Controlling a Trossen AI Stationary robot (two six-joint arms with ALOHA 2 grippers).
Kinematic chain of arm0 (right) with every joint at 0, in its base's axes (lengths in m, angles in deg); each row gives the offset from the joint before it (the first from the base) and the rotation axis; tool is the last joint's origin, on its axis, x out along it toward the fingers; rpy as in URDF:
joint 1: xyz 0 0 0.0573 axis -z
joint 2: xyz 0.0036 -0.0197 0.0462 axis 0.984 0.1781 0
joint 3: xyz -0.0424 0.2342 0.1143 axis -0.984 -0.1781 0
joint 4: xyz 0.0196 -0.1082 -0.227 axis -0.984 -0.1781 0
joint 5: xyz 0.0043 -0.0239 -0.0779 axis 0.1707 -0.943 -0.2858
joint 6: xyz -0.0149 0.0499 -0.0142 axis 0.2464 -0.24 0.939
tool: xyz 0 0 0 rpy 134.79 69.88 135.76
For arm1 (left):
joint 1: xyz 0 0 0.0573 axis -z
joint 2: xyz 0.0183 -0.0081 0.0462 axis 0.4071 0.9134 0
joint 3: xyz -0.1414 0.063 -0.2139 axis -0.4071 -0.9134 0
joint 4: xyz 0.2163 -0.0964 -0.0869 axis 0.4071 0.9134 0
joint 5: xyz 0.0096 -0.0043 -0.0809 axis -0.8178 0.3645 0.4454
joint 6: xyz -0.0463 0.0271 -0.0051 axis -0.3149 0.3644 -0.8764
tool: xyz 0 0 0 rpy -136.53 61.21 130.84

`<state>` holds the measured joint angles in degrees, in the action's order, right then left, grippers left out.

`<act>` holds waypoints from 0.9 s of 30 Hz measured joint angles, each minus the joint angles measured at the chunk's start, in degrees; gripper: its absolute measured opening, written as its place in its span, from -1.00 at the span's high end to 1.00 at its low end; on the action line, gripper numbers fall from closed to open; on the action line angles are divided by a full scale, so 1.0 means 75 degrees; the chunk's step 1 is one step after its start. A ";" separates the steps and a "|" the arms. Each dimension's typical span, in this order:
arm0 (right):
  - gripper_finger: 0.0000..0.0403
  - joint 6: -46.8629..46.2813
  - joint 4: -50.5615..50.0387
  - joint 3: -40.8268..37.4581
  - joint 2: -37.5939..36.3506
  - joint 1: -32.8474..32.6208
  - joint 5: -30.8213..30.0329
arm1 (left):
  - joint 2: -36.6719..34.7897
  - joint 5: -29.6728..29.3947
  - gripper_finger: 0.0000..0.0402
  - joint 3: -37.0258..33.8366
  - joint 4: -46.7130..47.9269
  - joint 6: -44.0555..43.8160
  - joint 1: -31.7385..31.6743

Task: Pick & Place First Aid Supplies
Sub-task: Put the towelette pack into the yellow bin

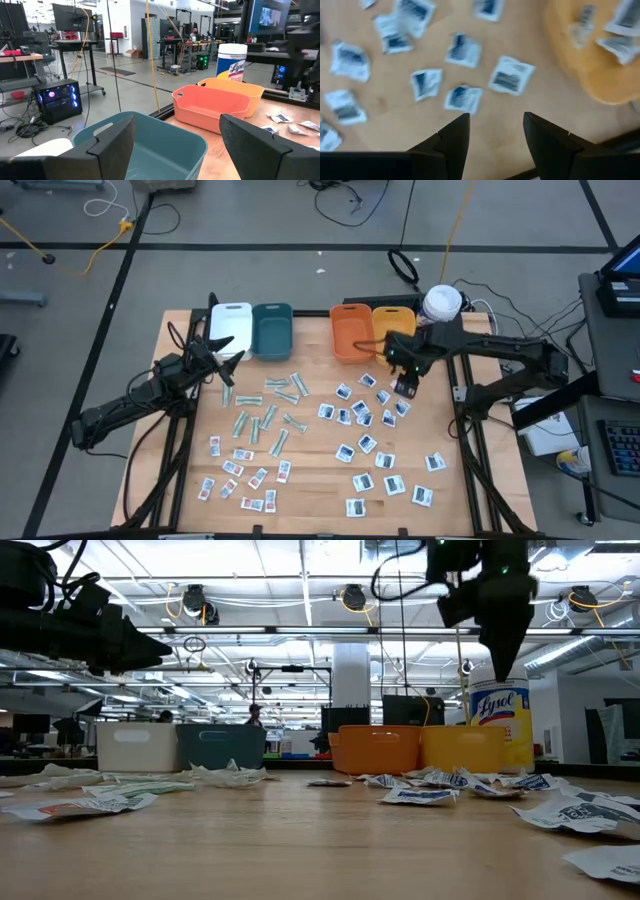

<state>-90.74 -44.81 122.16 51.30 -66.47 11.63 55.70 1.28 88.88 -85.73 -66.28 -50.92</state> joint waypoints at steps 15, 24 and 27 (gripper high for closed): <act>0.09 -0.2755 -0.0067 -0.0002 -0.0012 -0.3681 0.0007 | -0.0002 -0.0003 -0.48 0.0002 -0.0001 0.0001 0.0000; 0.09 -0.5029 -0.0099 -0.0005 0.0021 -0.5276 0.0007 | 0.0000 -0.0003 -0.48 0.0002 0.0002 0.0000 -0.0001; 0.09 -0.5855 -0.0105 -0.0005 0.0021 -0.5768 0.0004 | -0.0001 -0.0003 -0.48 0.0001 -0.0001 0.0001 0.0001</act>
<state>-134.66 -45.59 122.12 51.46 -109.73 11.66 55.70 1.26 88.89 -85.74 -66.27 -50.92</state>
